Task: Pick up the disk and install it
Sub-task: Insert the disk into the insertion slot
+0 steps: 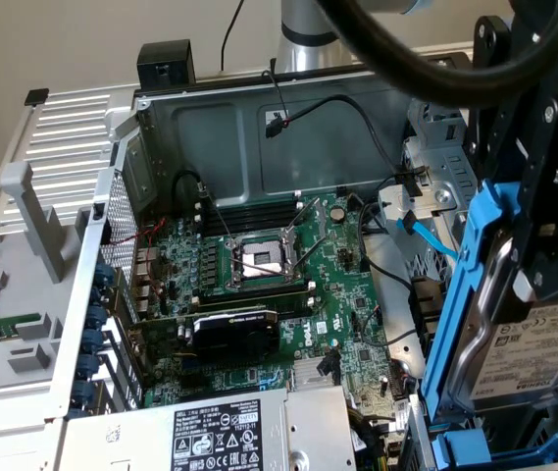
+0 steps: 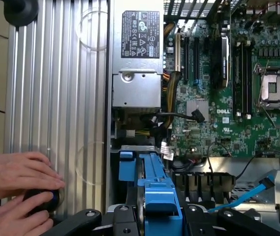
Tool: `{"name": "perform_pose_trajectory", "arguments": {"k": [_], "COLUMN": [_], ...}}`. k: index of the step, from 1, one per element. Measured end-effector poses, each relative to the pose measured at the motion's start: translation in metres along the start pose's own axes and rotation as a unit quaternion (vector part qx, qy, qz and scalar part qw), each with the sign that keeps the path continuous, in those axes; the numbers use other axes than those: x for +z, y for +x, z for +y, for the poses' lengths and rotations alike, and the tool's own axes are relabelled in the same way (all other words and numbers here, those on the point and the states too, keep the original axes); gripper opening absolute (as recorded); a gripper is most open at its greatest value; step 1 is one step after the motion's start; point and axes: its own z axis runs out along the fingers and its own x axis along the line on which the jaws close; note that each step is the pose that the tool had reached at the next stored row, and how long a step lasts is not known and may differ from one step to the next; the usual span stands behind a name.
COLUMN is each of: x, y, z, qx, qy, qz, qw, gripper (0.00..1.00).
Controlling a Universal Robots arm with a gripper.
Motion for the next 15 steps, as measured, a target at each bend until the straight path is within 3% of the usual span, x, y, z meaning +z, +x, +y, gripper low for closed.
{"name": "perform_pose_trajectory", "arguments": {"k": [15], "x": [0.0065], "y": [0.0], "z": [0.0], "qx": [0.0], "qy": [0.0027], "qz": [-0.0013], "qw": [1.0], "gripper": [0.37]}}
